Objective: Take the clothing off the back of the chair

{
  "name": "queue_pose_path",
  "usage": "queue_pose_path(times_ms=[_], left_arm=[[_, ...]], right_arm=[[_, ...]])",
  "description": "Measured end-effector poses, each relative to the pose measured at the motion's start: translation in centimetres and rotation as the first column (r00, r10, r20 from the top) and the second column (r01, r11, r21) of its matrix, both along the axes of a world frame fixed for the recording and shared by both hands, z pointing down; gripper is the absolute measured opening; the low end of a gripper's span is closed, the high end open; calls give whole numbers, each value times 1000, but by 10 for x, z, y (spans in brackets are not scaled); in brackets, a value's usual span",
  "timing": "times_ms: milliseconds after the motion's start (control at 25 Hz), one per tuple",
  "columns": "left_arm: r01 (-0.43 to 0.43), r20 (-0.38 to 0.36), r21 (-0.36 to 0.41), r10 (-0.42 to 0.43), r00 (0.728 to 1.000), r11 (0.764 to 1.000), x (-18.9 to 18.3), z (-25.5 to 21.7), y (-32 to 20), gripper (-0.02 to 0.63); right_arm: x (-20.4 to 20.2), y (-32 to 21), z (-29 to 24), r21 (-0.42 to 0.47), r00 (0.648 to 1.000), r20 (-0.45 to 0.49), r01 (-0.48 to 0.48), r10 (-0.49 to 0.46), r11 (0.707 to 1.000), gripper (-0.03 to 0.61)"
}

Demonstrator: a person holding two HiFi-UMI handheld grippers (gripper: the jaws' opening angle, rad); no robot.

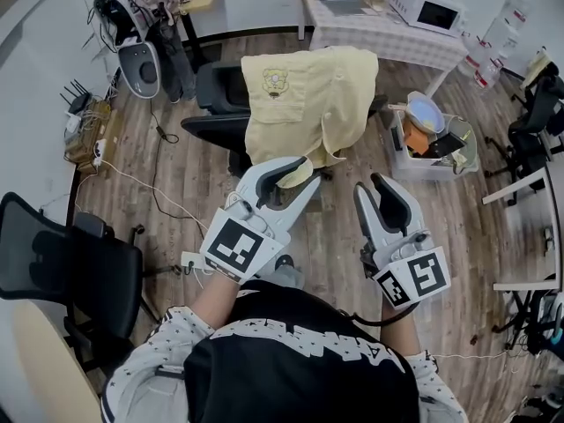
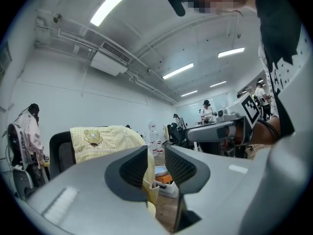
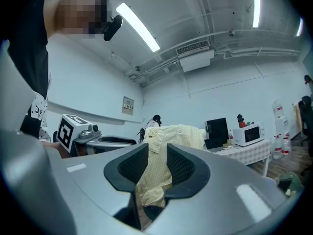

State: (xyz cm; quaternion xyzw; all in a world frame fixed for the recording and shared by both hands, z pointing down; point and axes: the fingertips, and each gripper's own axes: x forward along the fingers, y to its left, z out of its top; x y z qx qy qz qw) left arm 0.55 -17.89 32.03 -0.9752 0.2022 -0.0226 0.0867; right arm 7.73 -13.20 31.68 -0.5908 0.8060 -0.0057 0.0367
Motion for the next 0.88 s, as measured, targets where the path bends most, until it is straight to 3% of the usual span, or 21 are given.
queue_pose_path(times_ms=[520, 720, 880], left_arm=[[111, 6, -38, -111, 994, 993, -16, 1, -70, 133], [158, 6, -25, -158, 987, 987, -27, -1, -94, 155], [189, -3, 30, -189, 982, 981, -35, -5, -112, 181]], right_arm=[[4, -71, 2, -14, 999, -16, 29, -29, 999, 164], [6, -95, -1, -7, 999, -23, 29, -29, 1000, 171], [10, -110, -1, -3, 1000, -24, 17, -17, 1000, 178]])
